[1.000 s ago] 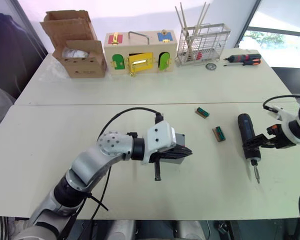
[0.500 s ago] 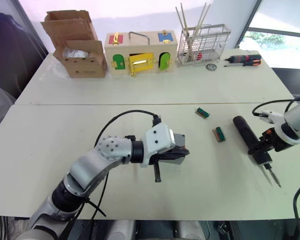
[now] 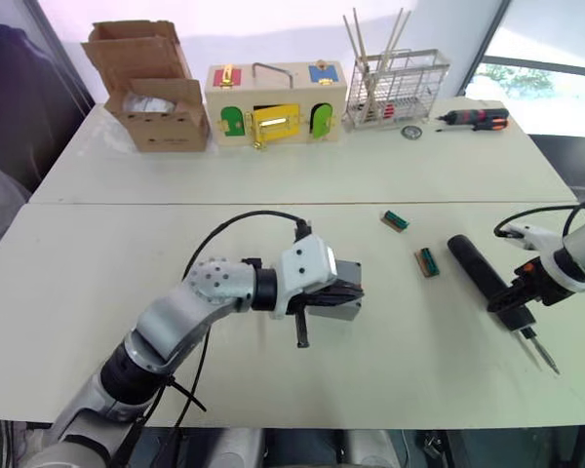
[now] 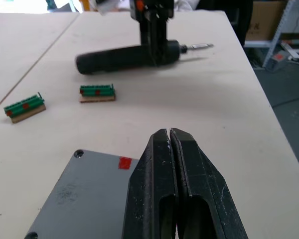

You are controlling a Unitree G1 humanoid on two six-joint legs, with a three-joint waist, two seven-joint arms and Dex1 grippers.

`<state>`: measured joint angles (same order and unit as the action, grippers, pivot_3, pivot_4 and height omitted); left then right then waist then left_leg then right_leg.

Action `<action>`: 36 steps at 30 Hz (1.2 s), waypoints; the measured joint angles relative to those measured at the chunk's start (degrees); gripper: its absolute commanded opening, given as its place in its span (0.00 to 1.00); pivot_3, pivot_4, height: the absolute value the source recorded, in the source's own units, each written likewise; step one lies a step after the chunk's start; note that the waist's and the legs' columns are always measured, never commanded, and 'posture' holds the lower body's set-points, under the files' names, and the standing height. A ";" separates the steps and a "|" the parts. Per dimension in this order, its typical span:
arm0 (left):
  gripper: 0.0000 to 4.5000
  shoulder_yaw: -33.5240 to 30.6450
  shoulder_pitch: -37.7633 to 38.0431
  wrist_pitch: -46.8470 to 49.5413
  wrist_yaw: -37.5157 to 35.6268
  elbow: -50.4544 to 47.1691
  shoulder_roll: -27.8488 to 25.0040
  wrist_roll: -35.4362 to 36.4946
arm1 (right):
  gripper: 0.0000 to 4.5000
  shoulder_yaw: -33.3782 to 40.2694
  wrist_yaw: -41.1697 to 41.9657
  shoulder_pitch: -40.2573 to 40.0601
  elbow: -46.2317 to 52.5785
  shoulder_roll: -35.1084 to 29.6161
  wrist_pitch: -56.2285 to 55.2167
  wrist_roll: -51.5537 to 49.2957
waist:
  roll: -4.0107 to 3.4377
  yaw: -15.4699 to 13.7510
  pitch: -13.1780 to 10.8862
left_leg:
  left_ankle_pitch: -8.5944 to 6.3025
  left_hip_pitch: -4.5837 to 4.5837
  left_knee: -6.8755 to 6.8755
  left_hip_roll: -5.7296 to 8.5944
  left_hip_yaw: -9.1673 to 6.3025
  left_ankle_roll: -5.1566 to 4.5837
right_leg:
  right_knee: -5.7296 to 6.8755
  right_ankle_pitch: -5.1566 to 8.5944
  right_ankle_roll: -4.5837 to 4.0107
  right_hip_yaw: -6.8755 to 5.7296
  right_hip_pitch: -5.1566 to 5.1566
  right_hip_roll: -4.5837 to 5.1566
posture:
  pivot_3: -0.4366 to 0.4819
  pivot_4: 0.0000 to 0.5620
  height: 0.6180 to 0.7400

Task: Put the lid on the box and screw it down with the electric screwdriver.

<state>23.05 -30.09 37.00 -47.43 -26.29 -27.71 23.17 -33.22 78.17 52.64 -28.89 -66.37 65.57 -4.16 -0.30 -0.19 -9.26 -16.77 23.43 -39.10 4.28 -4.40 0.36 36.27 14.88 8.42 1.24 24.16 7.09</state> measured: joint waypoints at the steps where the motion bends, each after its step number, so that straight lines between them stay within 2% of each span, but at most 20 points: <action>1: 0.00 -0.81 -0.94 -0.43 -1.07 1.82 -0.39 0.06 | 0.42 3.14 -1.19 2.53 -1.11 0.60 0.34 -0.82 | -0.21 0.15 -0.12 | 0.00 0.05 0.05 0.00 0.09 0.00 | 0.07 0.00 0.00 0.07 0.17 0.02 | 0.48 0.27 0.92; 4: 0.00 -3.63 -3.16 -1.59 -3.23 6.63 -1.48 0.05 | 0.42 15.28 -5.20 8.50 -0.01 0.59 2.41 -4.05 | -0.51 -0.01 -0.31 | 0.00 0.14 0.35 -0.07 0.05 0.01 | 0.12 0.01 0.00 -0.02 0.46 -0.02 | 0.48 0.27 0.92; 5: 0.00 -4.27 -3.66 -1.95 -3.90 8.02 -1.77 0.03 | 0.42 20.67 -7.13 8.73 2.15 0.72 3.61 -5.26 | -0.44 -0.14 -0.32 | 0.00 0.14 0.47 -0.08 -0.03 0.01 | 0.09 0.01 0.00 -0.11 0.46 -0.08 | 0.48 0.27 0.92; 6: 0.00 -4.61 -4.03 -2.49 -4.69 9.31 -2.21 0.00 | 0.42 29.08 -10.17 7.12 5.84 2.53 5.03 -6.82 | -0.33 -0.35 -0.32 | 0.01 0.14 0.52 -0.13 -0.16 0.02 | 0.08 0.01 -0.01 -0.19 0.45 -0.11 | 0.48 0.27 0.92; 9: 0.00 -4.86 -4.79 -2.91 -6.48 13.04 -2.60 -0.18 | 0.42 52.89 -18.20 -0.65 22.91 16.34 9.15 -13.29 | -0.20 -0.40 -0.28 | 0.10 0.13 0.54 -0.13 -0.22 0.17 | 0.09 0.01 -0.01 -0.19 0.43 -0.12 | 0.48 0.27 0.92; 12: 0.00 -4.83 -5.72 -3.64 -7.87 14.87 -2.61 -0.21 | 0.42 65.67 -27.50 -6.52 37.96 33.28 9.53 -18.18 | -0.22 -0.61 -0.30 | 0.16 0.16 0.17 -0.02 -0.24 0.27 | 0.59 0.01 -0.01 -0.14 0.44 0.00 | 0.48 0.27 0.92; 15: 0.00 -4.84 -6.12 -3.76 -9.36 15.38 -3.45 -0.30 | 0.42 72.63 -37.30 -9.42 48.20 45.91 4.29 -20.76 | -0.23 -0.94 -0.29 | 0.18 0.16 -0.04 0.16 -0.31 0.27 | 0.81 0.01 0.00 -0.13 0.41 0.13 | 0.48 0.27 0.92; 18: 0.00 -4.75 -7.07 -2.89 -10.19 15.38 -3.82 -0.48 | 0.42 74.04 -41.10 -15.36 56.12 52.69 0.14 -25.68 | -0.22 -0.56 -0.29 | 0.14 0.16 0.01 0.20 -0.40 0.20 | 0.94 0.01 0.00 -0.14 0.40 0.12 | 0.48 0.27 0.92; 20: 0.00 -4.67 -7.85 -2.44 -10.46 15.37 -3.69 -0.59 | 0.42 72.04 -41.65 -19.04 57.85 53.72 -0.55 -27.42 | -0.23 -0.05 -0.29 | 0.13 0.16 0.04 0.20 -0.29 0.19 | 0.94 0.01 0.00 -0.12 0.44 0.13 | 0.48 0.27 0.92; 24: 0.00 -4.04 -8.77 -2.33 -9.60 15.76 -1.24 -1.55 | 0.42 66.12 -43.15 -25.05 58.68 53.93 -4.35 -28.99 | -0.23 0.98 -0.29 | 0.14 0.13 0.04 0.16 -0.27 0.19 | 0.94 0.01 0.00 -0.13 0.44 0.10 | 0.48 0.27 0.92; 31: 0.00 0.61 -7.81 -4.43 -10.43 18.72 -1.37 -7.06 | 0.42 59.81 -43.75 -29.44 58.38 51.72 -10.99 -30.69 | -0.24 1.19 -0.29 | 0.13 0.05 0.23 0.09 -0.27 0.19 | 0.92 0.01 0.00 -0.13 0.45 0.03 | 0.48 0.27 0.92; 36: 0.00 0.64 -7.20 -5.57 -9.97 19.03 -0.92 -8.29 | 0.42 56.87 -44.31 -30.79 58.31 50.39 -13.00 -32.40 | -0.23 0.92 -0.29 | 0.13 0.05 0.14 0.09 -0.28 0.19 | 0.89 0.01 0.00 -0.12 0.40 0.03 | 0.48 0.27 0.92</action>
<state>23.69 -37.28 31.43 -57.41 -7.26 -28.63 14.88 23.65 33.86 21.85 29.42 -15.98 52.58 -36.56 -0.54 0.73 -9.54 -16.63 23.47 -38.96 4.37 -4.68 0.55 37.16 14.90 8.42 1.12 24.56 7.12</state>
